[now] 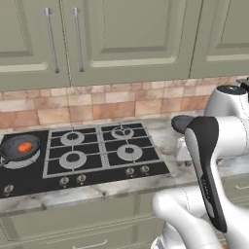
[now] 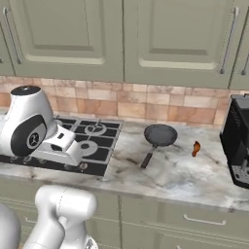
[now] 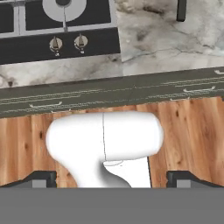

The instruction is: Place both pans onto different burners. Then place the squash and the chicken drumstick on different pans.

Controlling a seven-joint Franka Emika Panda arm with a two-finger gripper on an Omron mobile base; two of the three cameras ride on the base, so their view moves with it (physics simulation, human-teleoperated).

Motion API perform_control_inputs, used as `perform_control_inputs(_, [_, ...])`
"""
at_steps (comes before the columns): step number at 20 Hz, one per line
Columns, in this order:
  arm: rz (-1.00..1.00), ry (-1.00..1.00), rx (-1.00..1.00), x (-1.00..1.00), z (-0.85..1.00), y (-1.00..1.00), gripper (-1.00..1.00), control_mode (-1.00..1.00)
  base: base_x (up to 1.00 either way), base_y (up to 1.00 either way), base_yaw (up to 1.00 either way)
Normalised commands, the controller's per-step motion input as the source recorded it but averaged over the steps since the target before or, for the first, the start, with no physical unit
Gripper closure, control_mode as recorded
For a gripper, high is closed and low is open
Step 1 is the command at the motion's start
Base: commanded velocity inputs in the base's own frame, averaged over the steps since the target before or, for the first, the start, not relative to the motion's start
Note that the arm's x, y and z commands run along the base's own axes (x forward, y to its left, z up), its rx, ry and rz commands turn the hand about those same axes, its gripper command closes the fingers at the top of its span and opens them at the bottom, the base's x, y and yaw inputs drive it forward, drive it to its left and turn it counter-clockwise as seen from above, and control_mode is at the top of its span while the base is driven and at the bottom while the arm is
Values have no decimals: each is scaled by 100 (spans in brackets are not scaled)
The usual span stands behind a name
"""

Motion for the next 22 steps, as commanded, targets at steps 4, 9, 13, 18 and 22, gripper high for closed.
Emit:
perform_control_inputs(4, [0,0,0,0,0,0,-100,100,0,-52,0])
perform_control_inputs(9, [0,0,0,0,0,0,-100,100,1,-43,0])
perform_control_inputs(13, [0,0,0,0,0,0,-100,100,17,-21,0])
perform_control_inputs(18, [0,0,0,0,0,0,-100,100,34,-1,0])
perform_control_inputs(22, [0,0,0,0,0,0,-100,100,40,0,0])
